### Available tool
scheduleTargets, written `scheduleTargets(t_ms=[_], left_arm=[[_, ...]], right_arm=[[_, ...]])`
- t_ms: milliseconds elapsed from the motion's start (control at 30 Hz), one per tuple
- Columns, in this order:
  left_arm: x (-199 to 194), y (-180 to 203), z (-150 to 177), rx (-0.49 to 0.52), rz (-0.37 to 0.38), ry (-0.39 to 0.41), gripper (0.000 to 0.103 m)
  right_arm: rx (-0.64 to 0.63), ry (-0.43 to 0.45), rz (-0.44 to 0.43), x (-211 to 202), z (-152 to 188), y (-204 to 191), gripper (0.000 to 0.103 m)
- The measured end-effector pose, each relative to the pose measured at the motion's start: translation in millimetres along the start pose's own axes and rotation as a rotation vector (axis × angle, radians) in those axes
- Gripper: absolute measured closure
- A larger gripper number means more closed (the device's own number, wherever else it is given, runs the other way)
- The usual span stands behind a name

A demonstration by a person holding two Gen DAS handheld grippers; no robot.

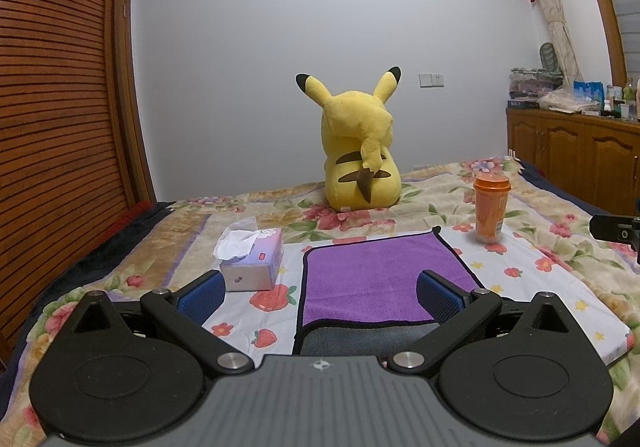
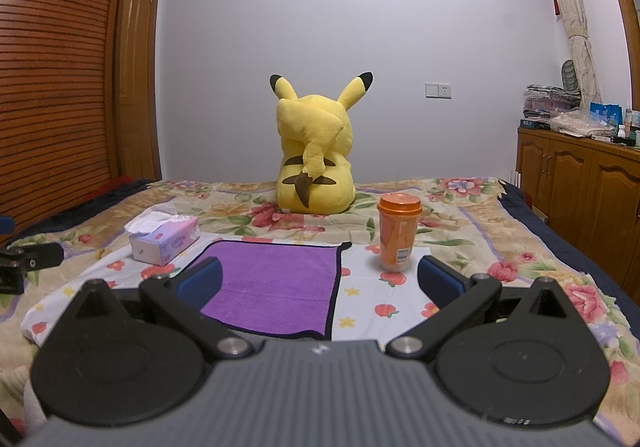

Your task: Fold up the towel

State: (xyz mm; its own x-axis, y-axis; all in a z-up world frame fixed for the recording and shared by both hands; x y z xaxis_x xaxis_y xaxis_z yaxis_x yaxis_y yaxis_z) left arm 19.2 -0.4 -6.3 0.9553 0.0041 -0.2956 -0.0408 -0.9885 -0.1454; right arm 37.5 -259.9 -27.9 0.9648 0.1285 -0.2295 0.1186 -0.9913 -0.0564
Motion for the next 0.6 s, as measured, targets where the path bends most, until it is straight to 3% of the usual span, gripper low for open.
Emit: scheduleTargets(t_ms=[600], left_arm=[[11.0, 0.4, 7.8, 0.027, 0.021, -0.093, 0.000]], right_arm=[[-0.021, -0.056, -0.004, 12.5, 4.4, -5.5, 0.000]])
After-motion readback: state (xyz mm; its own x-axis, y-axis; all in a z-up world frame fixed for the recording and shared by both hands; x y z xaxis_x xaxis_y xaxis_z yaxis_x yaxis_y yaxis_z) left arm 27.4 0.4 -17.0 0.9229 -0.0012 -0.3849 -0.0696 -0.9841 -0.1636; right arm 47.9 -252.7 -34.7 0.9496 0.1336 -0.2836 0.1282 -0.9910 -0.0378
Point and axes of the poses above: each gripper's, at about its wrist camera, not at the fingertips, and x roughly the way its jaws point, y to its right, z to its underside, the point moved 2 cm from there along x, roughly the way its jaws point, and after that the axes turned 1 degree about x, right-handed, at the moved point
